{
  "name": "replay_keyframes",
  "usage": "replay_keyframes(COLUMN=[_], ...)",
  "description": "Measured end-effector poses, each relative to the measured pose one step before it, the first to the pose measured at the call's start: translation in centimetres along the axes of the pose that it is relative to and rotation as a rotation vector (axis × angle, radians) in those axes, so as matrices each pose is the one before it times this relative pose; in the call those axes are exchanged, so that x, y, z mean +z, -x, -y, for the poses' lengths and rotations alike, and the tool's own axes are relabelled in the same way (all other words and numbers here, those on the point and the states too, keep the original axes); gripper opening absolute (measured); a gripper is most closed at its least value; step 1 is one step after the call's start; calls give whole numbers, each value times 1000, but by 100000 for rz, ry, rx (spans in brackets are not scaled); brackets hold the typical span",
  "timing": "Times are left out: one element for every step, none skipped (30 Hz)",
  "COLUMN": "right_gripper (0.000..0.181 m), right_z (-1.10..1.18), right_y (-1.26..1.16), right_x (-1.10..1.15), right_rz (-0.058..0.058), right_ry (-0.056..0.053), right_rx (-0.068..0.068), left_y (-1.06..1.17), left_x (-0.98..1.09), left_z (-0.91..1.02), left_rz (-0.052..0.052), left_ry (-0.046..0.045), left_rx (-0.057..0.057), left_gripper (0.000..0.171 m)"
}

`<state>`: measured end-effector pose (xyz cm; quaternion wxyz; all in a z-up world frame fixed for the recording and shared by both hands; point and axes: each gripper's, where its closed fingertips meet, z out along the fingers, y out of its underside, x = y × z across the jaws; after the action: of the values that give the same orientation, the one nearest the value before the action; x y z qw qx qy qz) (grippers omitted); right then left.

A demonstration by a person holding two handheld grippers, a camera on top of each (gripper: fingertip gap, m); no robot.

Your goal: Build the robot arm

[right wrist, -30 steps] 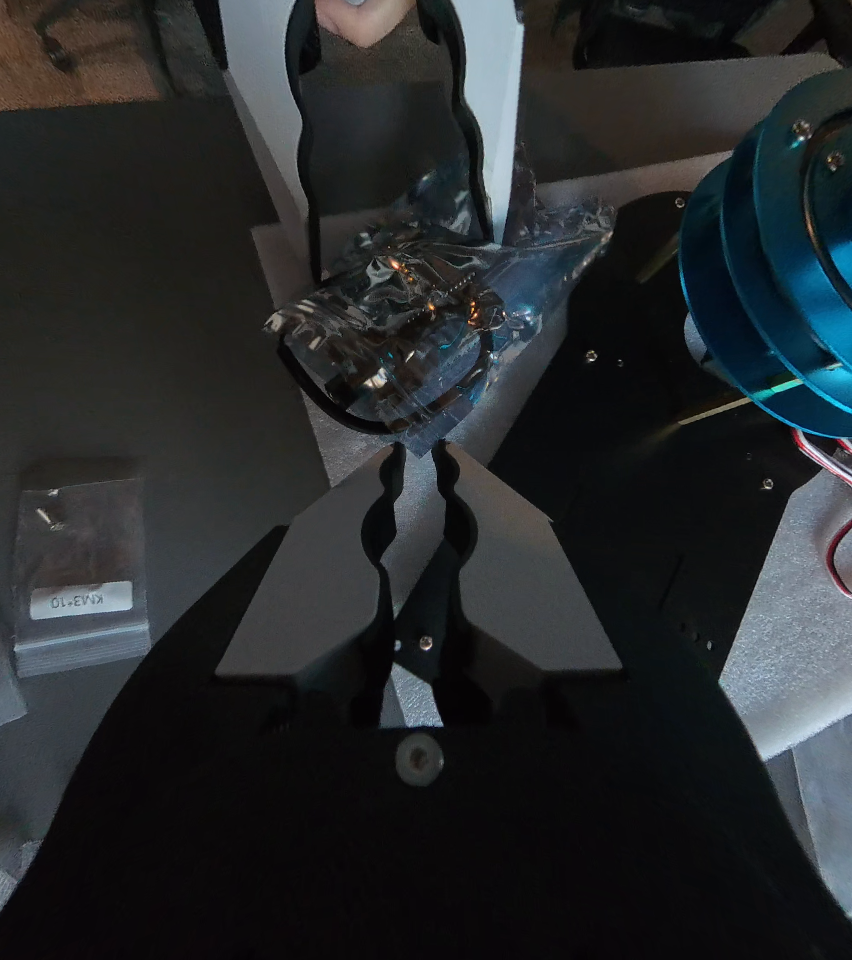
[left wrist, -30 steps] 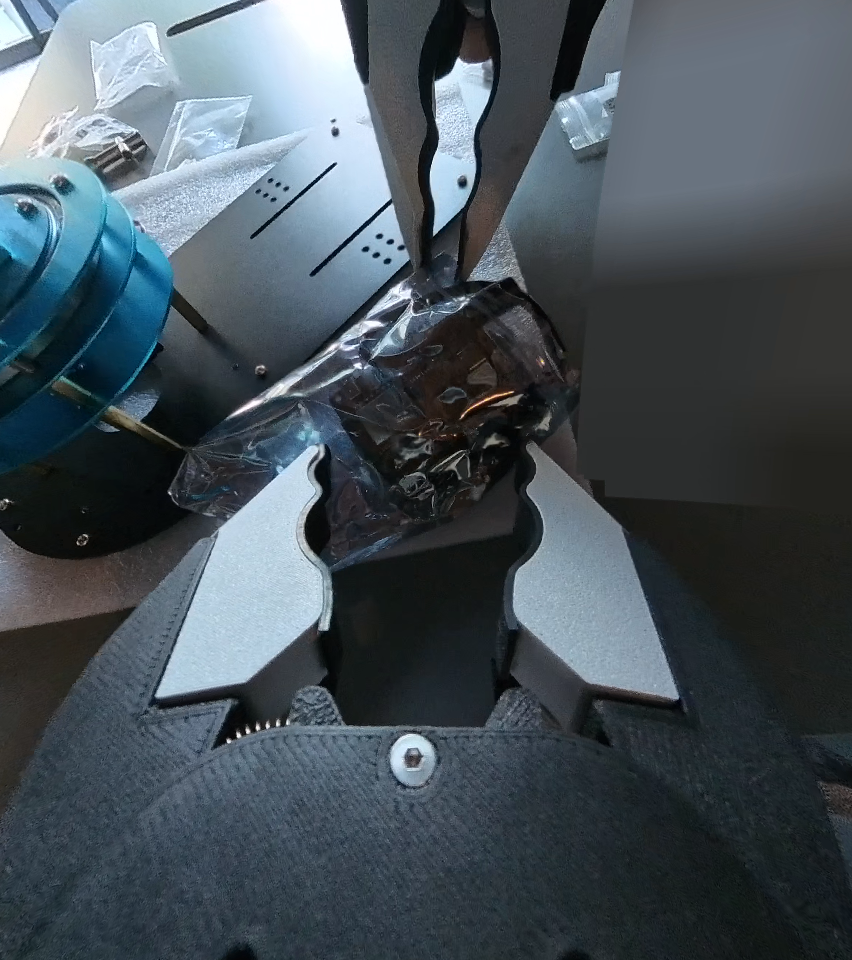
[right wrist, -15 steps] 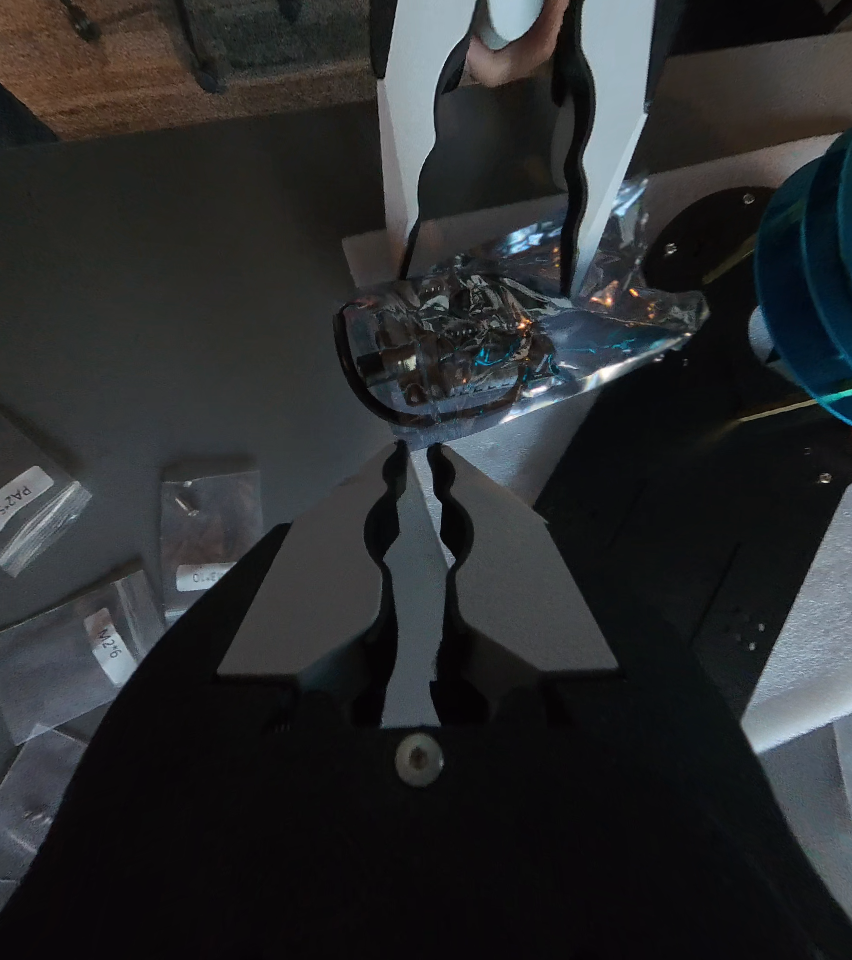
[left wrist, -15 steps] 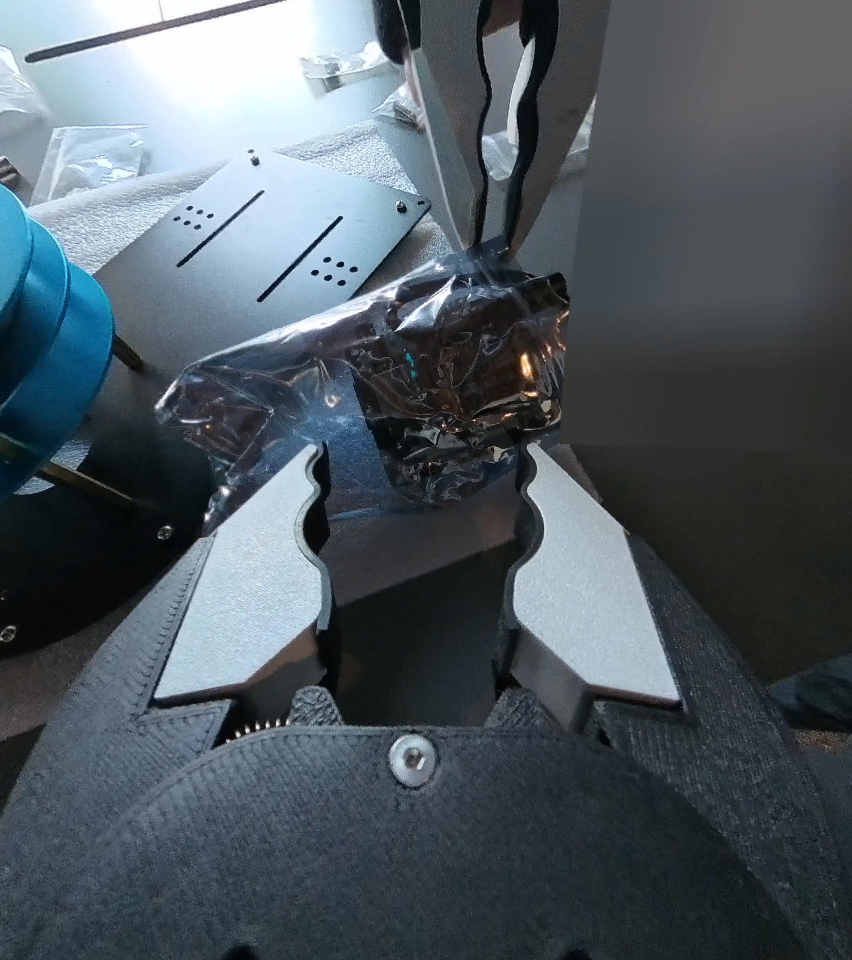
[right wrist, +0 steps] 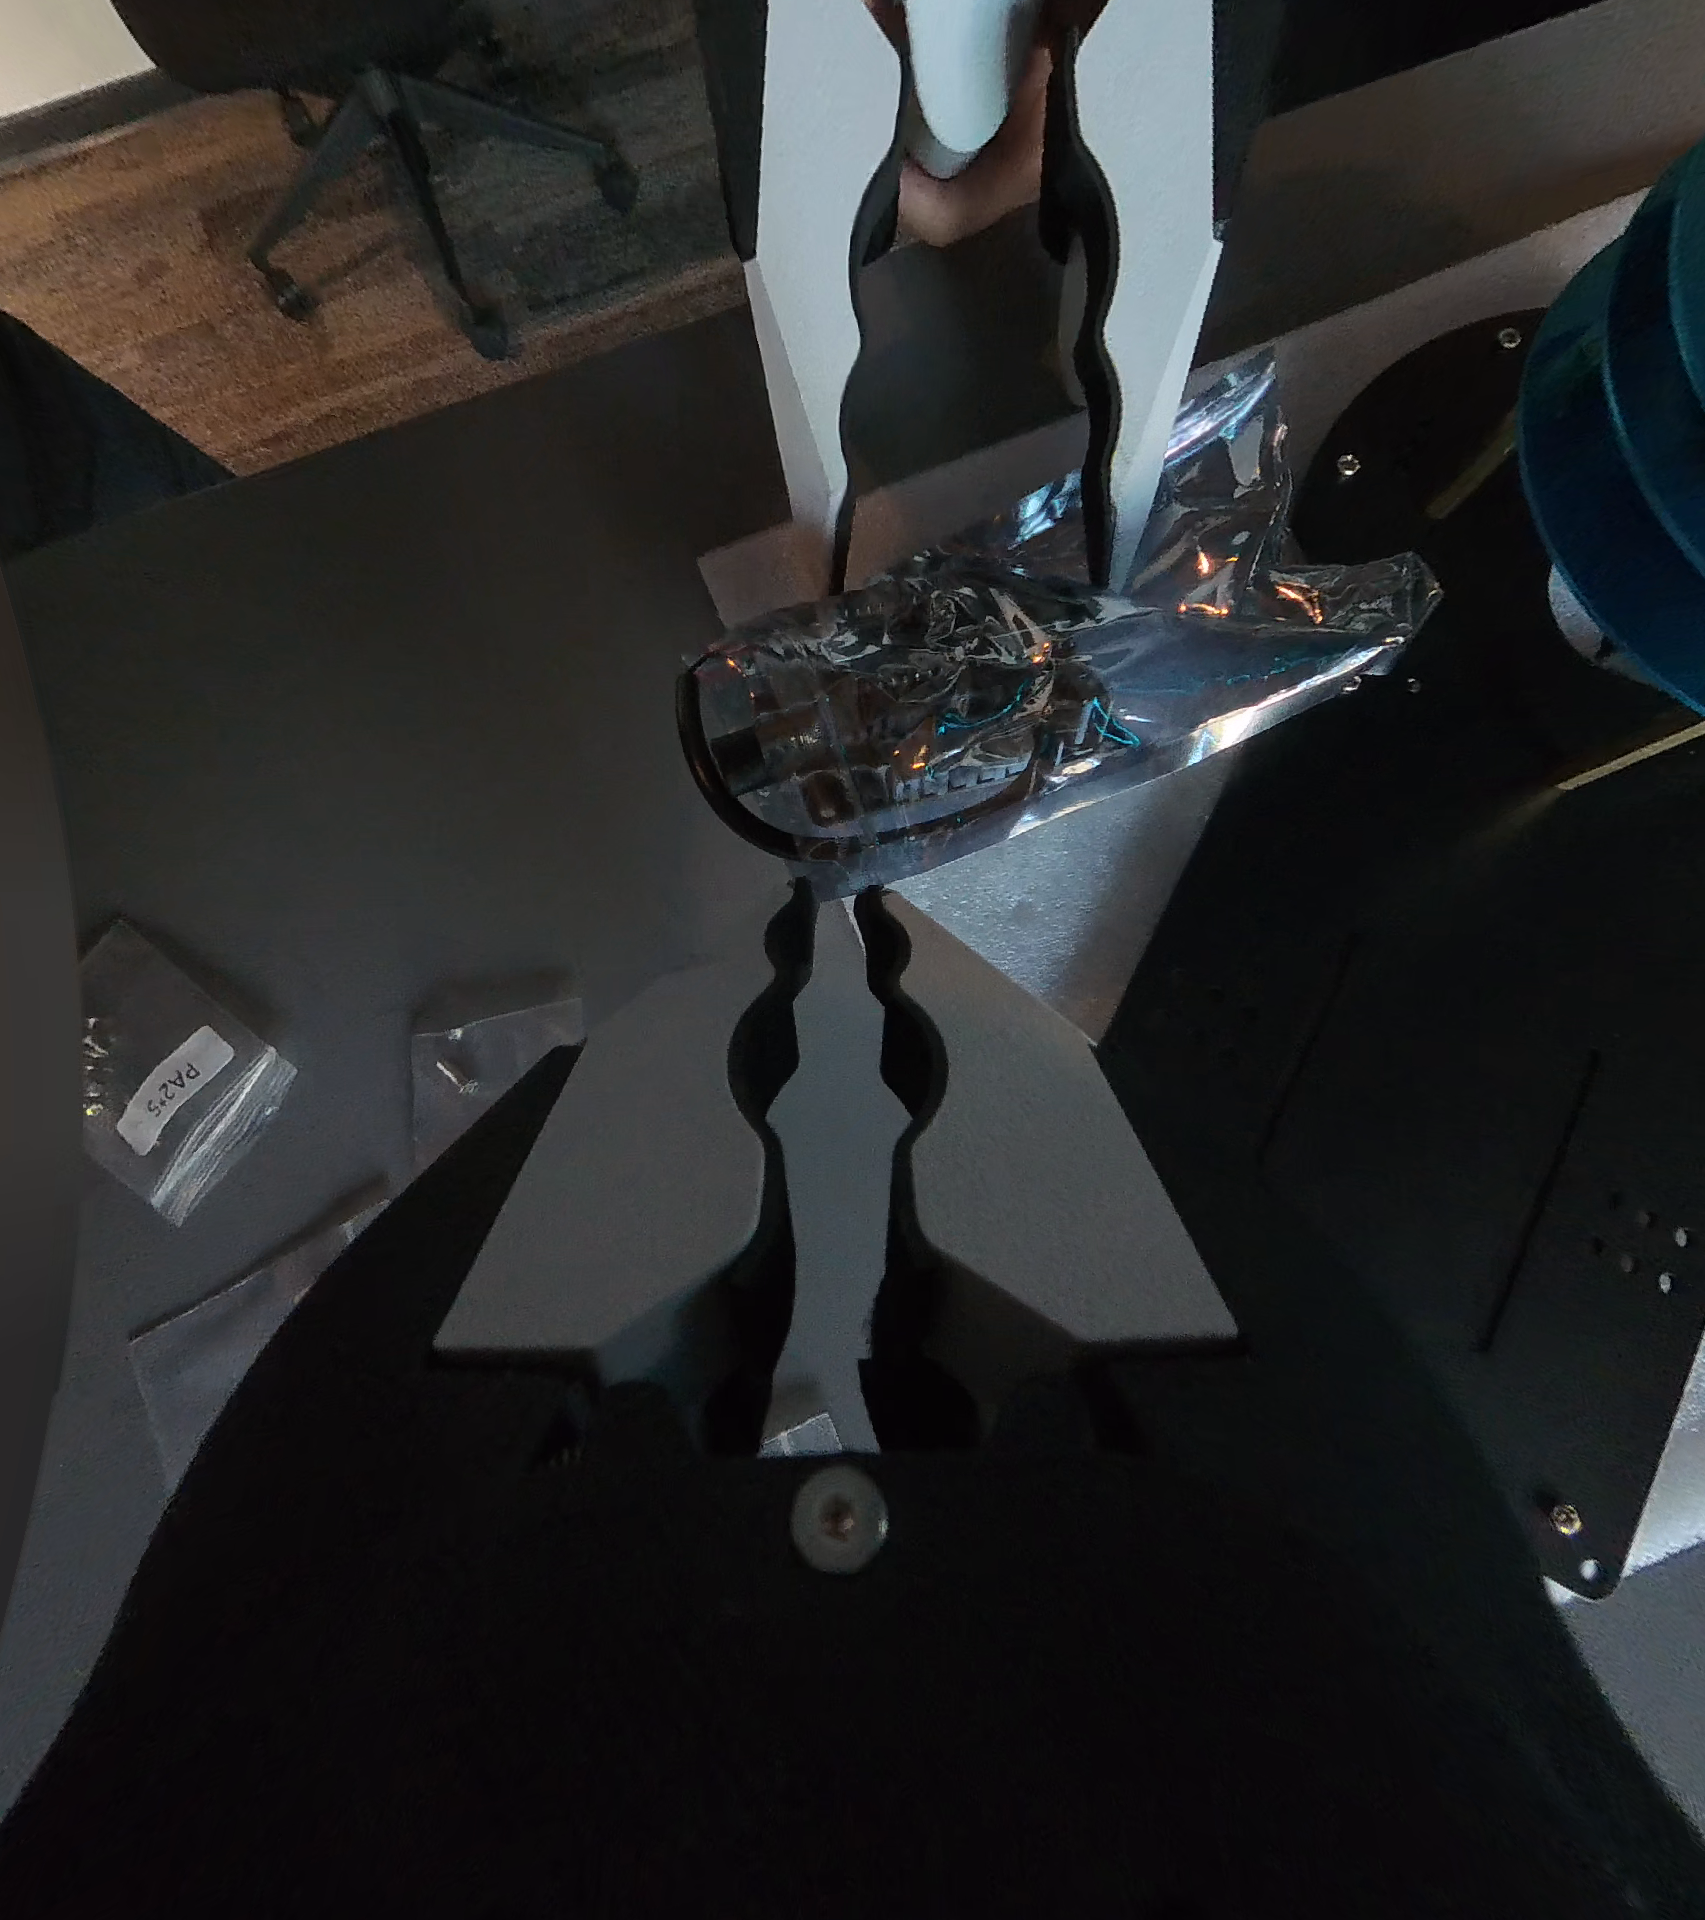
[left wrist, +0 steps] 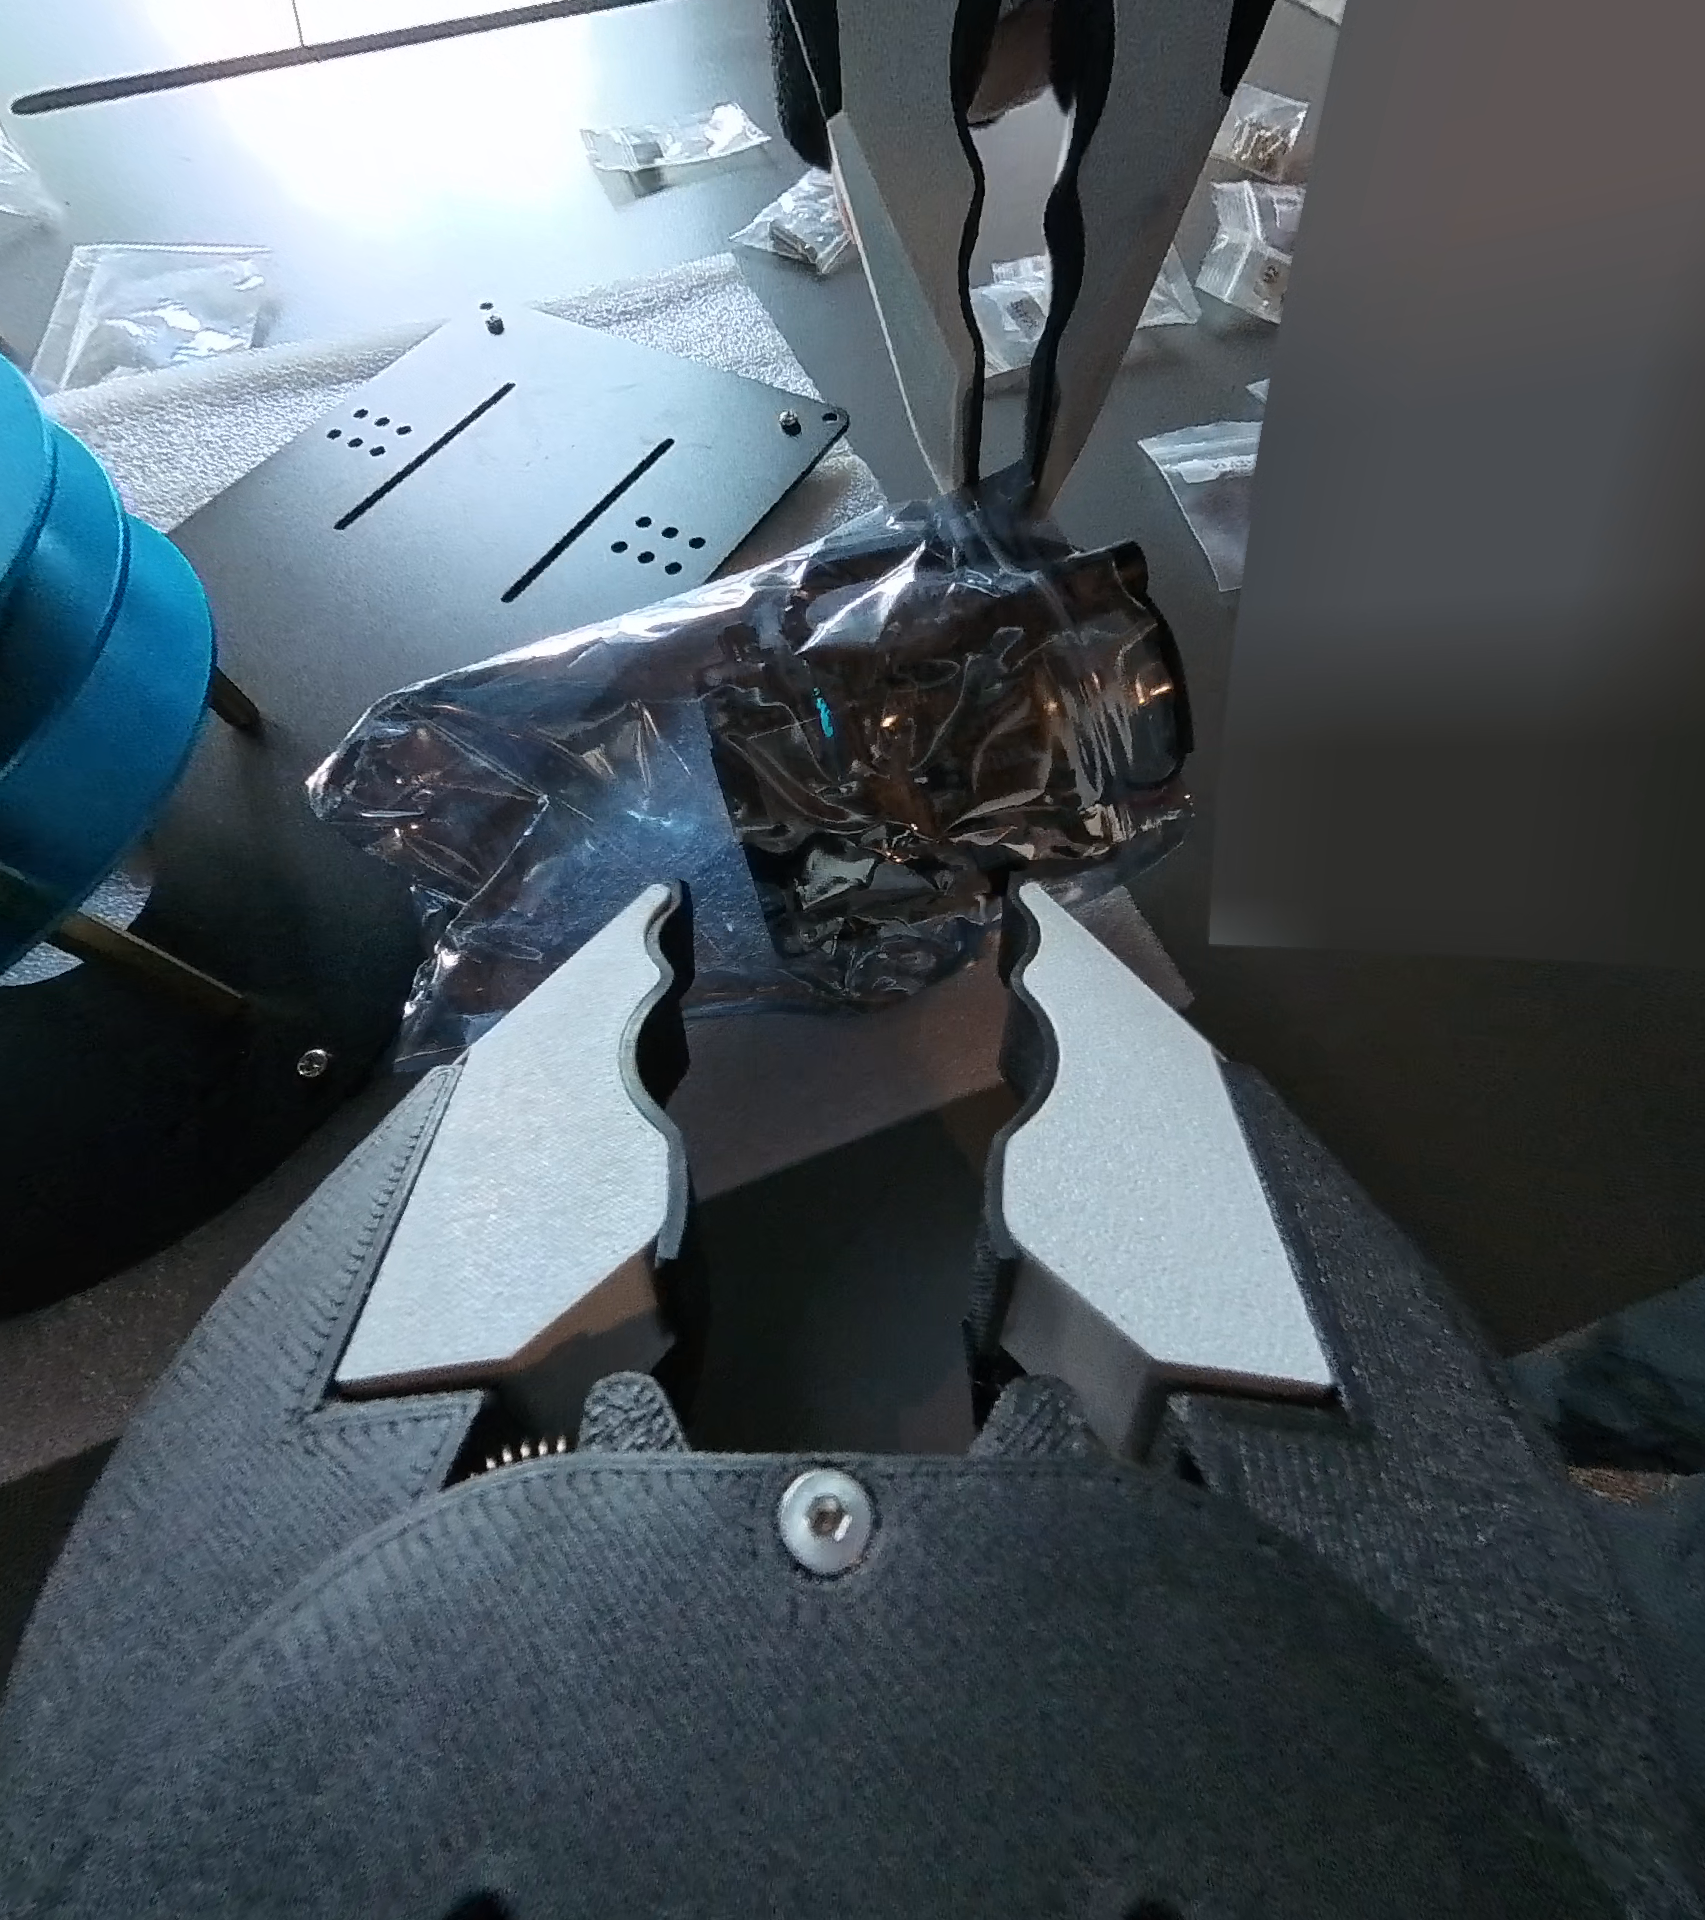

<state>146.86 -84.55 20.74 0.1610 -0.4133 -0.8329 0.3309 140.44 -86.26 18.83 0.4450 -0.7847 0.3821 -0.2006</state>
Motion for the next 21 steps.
replay_keyframes(right_gripper=[8, 8, 8, 8, 8, 8, 9, 10, 15, 24, 32, 33, 33, 31, 29, 24, 24, 22, 18, 14, 14], right_z=[42, 22, 71, 120, 132, -14, -277, -449, -347, -174, -94, 53, 281, 428, 411, 314, 87, -27, 36, 70, 329], right_y=[21, 35, 26, 7, 14, -26, -125, -238, -104, -109, -141, 87, 215, 199, 457, 745, 803, 862, 1032, 792, 621], right_x=[5, -1, -35, -54, -54, -24, -23, -26, -31, -52, -165, -286, -363, -387, -300, -128, 60, 190, 338, 366, 354], right_rz=[-465, -336, -332, -572, -657, -792, -1294, -2027, -1798, -2565, -3805, -3506, -3563, -4630, -3673, -2059, -1511, -1057, -139, -2004, -3445], right_ry=[-117, 86, -105, -489, -871, -164, 1006, 1404, -87, -1167, -1326, -2490, -4009, -4310, -3631, -2345, -389, 747, 747, 1271, 57], right_rx=[-26, 397, 800, 465, 238, 512, 838, 557, 231, 668, 40, -1537, -2337, -2744, -2664, -2078, -337, 667, -54, -1242, -2557], left_y=[-17, -15, -2, -6, -7, 3, 14, 51, 94, 45, 73, 54, 24, -10, -53, -136, -238, -291, -312, -110, -20], left_x=[-3, 6, 4, 8, -7, 0, 13, 25, -12, -31, -65, -77, -64, -103, -169, -217, -297, -339, -342, -309, -277], left_z=[-3, 11, -1, 4, 10, -2, -12, -32, -17, 14, 34, 36, 24, 54, 84, 24, -82, -115, -55, -15, 131], left_rz=[184, 89, 92, 186, 176, 192, 310, 566, 771, 233, 245, 206, 313, 430, 361, -204, -1064, -1410, -1438, -66, 675], left_ry=[28, 60, 49, 29, -9, 34, 94, 148, -5, -351, -554, -738, -848, -1312, -1661, -1363, -592, -554, -957, -815, -1420], left_rx=[302, 183, 79, 229, 248, 61, -28, 86, 143, -46, -233, -72, 121, 500, 817, 1119, 1134, 1129, 1748, 2784, 3281], left_gripper=[58, 58, 58, 57, 57, 57, 57, 56, 54, 52, 50, 48, 46, 44, 40, 37, 36, 34, 33, 32, 31])
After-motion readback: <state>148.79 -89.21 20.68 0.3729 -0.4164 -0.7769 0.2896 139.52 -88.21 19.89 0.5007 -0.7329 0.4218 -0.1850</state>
